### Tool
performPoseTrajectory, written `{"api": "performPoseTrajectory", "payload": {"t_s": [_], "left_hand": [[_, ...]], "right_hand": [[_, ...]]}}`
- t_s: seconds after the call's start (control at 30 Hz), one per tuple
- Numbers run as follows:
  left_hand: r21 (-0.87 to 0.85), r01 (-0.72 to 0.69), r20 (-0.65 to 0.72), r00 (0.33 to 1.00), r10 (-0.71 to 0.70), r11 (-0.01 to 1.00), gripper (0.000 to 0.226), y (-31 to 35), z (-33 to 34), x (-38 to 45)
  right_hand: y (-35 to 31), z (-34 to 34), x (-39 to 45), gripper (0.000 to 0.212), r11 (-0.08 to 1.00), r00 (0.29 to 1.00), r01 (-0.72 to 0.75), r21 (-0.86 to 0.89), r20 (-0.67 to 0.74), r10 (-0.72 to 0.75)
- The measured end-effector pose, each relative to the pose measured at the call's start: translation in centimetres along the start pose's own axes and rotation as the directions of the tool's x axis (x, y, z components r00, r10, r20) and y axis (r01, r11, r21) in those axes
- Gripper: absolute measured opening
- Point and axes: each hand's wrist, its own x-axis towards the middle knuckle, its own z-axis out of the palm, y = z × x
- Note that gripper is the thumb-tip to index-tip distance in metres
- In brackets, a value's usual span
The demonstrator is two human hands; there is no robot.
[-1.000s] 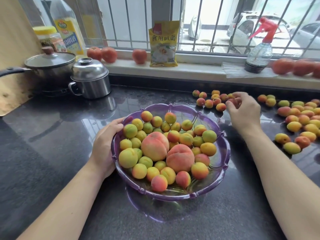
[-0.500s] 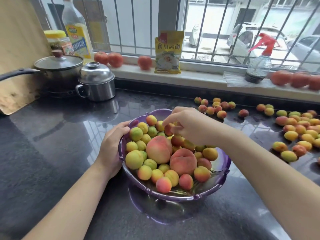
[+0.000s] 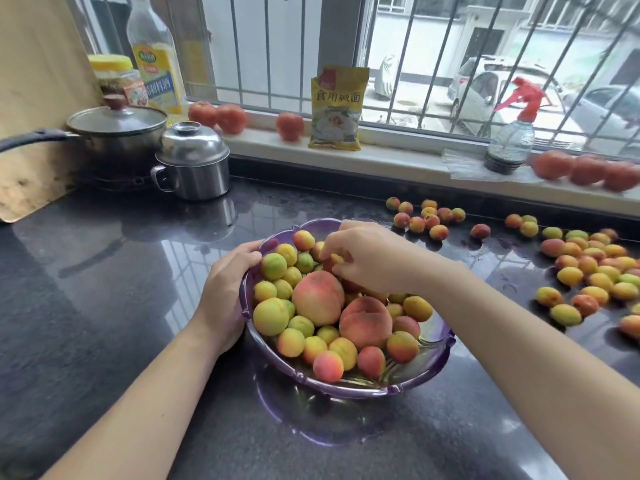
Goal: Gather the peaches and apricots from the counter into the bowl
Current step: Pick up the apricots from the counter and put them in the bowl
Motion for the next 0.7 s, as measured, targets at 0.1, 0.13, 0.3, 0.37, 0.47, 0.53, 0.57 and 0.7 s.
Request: {"api": "performPoseTrajectory", "payload": {"t_s": [0.1, 0.13, 0.3, 0.37, 0.47, 0.53, 0.57, 0.7], "left_hand": [[0.005, -0.003, 0.005, 1.0, 0.003, 1.0, 0.051, 0.0, 0.0, 0.0], [0.004, -0.004, 0.005, 1.0, 0.003, 1.0, 0.052, 0.0, 0.0, 0.0], [0.001, -0.018, 0.007, 1.0, 0.018, 1.0, 0.052, -0.1, 0.0, 0.1], [-0.003, -0.025, 0.006, 1.0, 0.025, 1.0, 0.049, -0.2, 0.0, 0.1], [-0.004, -0.027, 0.021, 0.999, 0.027, 1.0, 0.04, -0.2, 0.0, 0.0], [0.015, -0.036, 0.032, 0.999, 0.035, 0.999, 0.042, -0.2, 0.0, 0.1], [0.023, -0.04, 0.032, 0.999, 0.039, 0.999, 0.043, -0.3, -0.1, 0.2], [0.015, -0.043, 0.023, 0.999, 0.043, 0.999, 0.044, -0.3, -0.2, 0.1]], "right_hand": [[0.9, -0.2, -0.8, 0.029, 0.992, 0.995, -0.018, 0.122, -0.096, 0.03], [1.5, -0.5, -1.3, 0.027, 0.982, 0.983, -0.03, 0.186, -0.173, 0.063], [9.2, -0.5, -1.6, 0.018, 0.797, 0.707, -0.211, 0.566, -0.474, 0.524], [13.0, 1.8, -1.9, 0.021, 0.757, 0.552, -0.397, 0.519, -0.524, 0.648], [16.5, 5.7, -2.7, 0.032, 0.721, 0.486, -0.594, 0.357, -0.554, 0.675], [17.6, 6.7, -2.3, 0.042, 0.74, 0.522, -0.62, 0.262, -0.567, 0.638], [17.9, 6.8, -1.9, 0.046, 0.747, 0.55, -0.625, 0.225, -0.552, 0.627], [18.3, 6.6, -1.0, 0.056, 0.707, 0.583, -0.671, 0.224, -0.429, 0.69]]}}
